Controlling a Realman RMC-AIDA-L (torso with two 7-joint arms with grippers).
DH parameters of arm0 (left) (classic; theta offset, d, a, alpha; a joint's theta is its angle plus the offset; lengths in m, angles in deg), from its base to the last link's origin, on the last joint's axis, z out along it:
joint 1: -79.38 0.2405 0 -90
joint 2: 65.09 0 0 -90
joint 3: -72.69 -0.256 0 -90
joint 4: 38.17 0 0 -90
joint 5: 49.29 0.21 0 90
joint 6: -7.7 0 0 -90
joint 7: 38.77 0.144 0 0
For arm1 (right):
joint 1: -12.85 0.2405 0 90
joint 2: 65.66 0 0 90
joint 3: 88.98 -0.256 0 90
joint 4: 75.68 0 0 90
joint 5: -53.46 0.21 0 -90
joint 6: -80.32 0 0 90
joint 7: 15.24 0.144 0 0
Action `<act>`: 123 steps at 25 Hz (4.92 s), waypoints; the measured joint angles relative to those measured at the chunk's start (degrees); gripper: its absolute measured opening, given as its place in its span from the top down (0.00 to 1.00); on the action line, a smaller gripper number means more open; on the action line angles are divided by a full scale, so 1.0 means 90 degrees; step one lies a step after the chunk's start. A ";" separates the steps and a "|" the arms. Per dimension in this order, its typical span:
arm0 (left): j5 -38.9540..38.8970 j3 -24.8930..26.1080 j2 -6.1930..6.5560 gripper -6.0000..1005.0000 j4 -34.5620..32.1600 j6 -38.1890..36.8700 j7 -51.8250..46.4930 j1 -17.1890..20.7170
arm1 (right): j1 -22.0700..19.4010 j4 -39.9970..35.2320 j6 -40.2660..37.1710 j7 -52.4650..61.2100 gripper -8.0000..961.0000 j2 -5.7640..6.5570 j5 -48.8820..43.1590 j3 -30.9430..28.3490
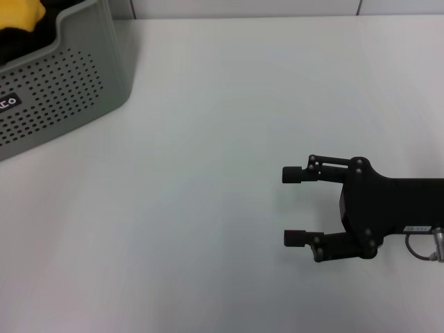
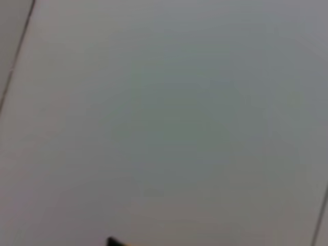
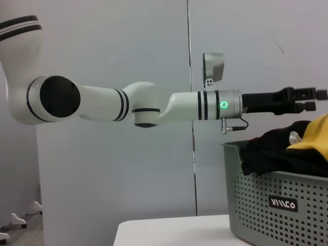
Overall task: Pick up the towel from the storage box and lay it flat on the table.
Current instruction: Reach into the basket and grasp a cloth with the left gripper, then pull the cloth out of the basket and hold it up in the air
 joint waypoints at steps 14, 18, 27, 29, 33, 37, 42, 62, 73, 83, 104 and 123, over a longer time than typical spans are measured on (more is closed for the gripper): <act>0.1473 -0.0658 0.0074 0.27 -0.0113 0.0226 -0.0792 -0.0326 | 0.0015 0.0005 -0.0033 -0.0020 0.18 0.0000 0.0000 -0.0049; 0.1848 -0.0850 0.0086 0.48 -0.0093 0.0305 -0.0807 -0.0384 | 0.0014 0.0005 -0.0040 -0.0020 0.18 0.0000 0.0001 -0.0049; 0.1310 -0.0873 0.0021 0.67 -0.0133 0.0413 -0.0769 -0.0330 | -0.0052 0.0004 -0.0041 -0.0031 0.18 0.0000 0.0008 -0.0050; 0.1053 -0.0878 0.0019 0.74 -0.0160 0.0332 -0.0699 -0.0255 | -0.0055 0.0012 -0.0037 -0.0080 0.18 0.0000 0.0037 -0.0050; -0.0093 -0.0882 0.0019 0.92 -0.0175 -0.0352 -0.0242 -0.0010 | -0.0055 0.0077 -0.0026 -0.0196 0.18 0.0000 0.0110 -0.0068; -0.1940 -0.0880 0.0058 0.95 0.0133 -0.2229 0.0751 0.0238 | -0.0051 0.0316 -0.0127 -0.0507 0.18 -0.0038 0.0418 -0.0173; -0.3177 -0.0883 0.0159 0.96 0.0785 -0.4551 0.0873 0.0123 | 0.0091 0.0982 -0.0508 -0.1050 0.18 -0.0072 0.1243 -0.0209; -0.3909 -0.1827 0.0000 0.96 0.3758 -0.6275 0.0953 -0.0878 | 0.0267 -0.0024 -0.2797 -0.4021 0.18 -0.0078 0.5607 0.3985; -0.4214 -0.2361 -0.0039 0.96 0.4128 -0.6284 0.0999 -0.1045 | 0.0322 -0.0407 -0.3655 -0.5353 0.18 -0.0079 0.6455 0.4489; -0.4301 -0.2408 -0.0029 0.96 0.4419 -0.6239 0.1262 -0.1029 | 0.0024 -0.0813 -0.3109 -0.5440 0.18 -0.0078 0.6513 0.4190; -0.4247 -0.2458 -0.0011 0.96 0.4726 -0.5506 0.1981 -0.0816 | -0.0976 -0.0452 -0.0609 -0.5440 0.19 -0.0078 0.6545 0.2942; -0.4481 -0.2695 0.0058 0.96 0.4595 -0.5997 0.1844 -0.1018 | -0.0529 0.0163 -0.2326 -0.5174 0.20 -0.0079 0.6532 0.4055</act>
